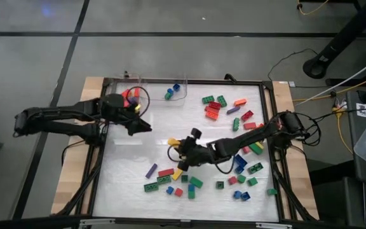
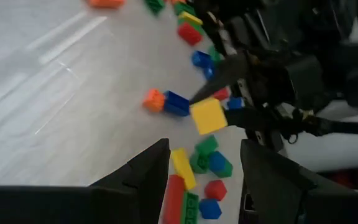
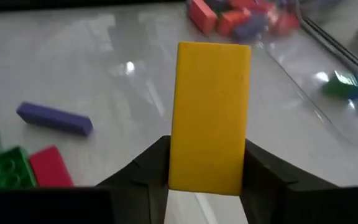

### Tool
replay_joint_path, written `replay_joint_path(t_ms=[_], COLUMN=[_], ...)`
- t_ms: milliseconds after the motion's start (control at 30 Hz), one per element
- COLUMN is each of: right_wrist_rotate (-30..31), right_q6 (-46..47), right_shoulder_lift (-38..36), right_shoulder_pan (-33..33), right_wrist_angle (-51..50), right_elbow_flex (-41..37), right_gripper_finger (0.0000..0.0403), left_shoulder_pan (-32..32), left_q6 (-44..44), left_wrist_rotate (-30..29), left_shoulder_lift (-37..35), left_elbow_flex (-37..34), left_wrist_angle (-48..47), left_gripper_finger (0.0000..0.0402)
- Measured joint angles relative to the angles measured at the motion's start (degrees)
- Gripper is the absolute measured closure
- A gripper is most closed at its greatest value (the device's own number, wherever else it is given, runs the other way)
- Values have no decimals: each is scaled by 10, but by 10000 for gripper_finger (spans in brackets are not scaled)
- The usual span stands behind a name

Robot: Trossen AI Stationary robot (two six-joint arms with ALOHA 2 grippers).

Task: Sort blocks by size
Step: Put the large yellow block into the left transparent bin

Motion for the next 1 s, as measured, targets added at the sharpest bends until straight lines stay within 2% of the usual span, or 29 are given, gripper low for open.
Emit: replay_joint_path(t_ms=[233,467,733,1000], right_wrist_rotate=[-58,-96,-98,-98], right_q6=[-77,-99,-127,-128], right_shoulder_lift=[0,0,0,0], right_shoulder_pan=[-35,-56,-58,-58], right_wrist_angle=[75,92,90,88], right_elbow_flex=[0,0,0,0], right_gripper_finger=[265,251,263,254], left_shoulder_pan=[-51,-69,-73,-73], left_q6=[-20,-63,-102,-128], left_wrist_rotate=[-47,-50,-47,-46], left_shoulder_lift=[59,125,176,205], left_elbow_flex=[0,0,0,0], left_wrist_angle=[52,123,166,173], left_gripper_finger=[215,215,215,215])
